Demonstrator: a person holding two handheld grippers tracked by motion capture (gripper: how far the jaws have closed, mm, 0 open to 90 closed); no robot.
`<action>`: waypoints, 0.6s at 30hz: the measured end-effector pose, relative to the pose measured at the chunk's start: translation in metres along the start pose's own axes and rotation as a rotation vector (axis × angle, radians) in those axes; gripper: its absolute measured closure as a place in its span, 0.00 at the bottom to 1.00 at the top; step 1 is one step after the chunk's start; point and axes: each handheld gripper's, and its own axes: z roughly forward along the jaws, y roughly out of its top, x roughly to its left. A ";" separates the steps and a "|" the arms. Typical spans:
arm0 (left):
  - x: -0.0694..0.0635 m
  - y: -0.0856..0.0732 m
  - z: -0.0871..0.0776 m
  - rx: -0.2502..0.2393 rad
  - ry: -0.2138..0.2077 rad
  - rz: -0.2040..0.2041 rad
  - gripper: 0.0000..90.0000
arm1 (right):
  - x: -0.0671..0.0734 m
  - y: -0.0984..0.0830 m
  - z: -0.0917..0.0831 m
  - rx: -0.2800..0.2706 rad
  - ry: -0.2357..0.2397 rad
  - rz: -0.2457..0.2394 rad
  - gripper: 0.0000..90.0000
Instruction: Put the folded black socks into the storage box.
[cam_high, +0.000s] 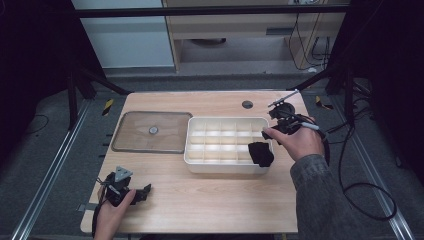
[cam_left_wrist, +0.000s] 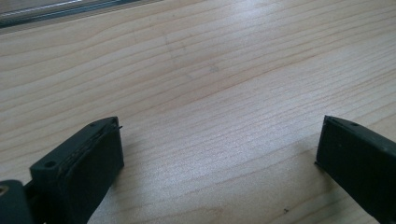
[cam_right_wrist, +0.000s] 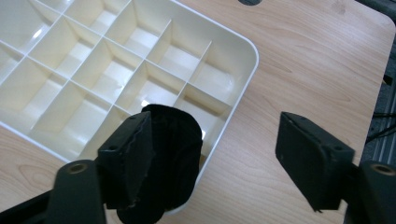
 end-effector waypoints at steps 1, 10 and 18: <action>0.000 0.000 0.000 0.000 0.000 0.000 0.00 | 0.000 0.000 0.000 0.000 0.000 0.000 0.32; 0.000 0.000 0.000 0.002 0.003 0.001 0.00 | -0.004 0.007 0.016 0.036 0.085 0.011 0.68; -0.001 0.000 0.000 0.001 0.004 -0.003 0.00 | 0.010 0.004 0.023 0.021 0.119 -0.007 0.96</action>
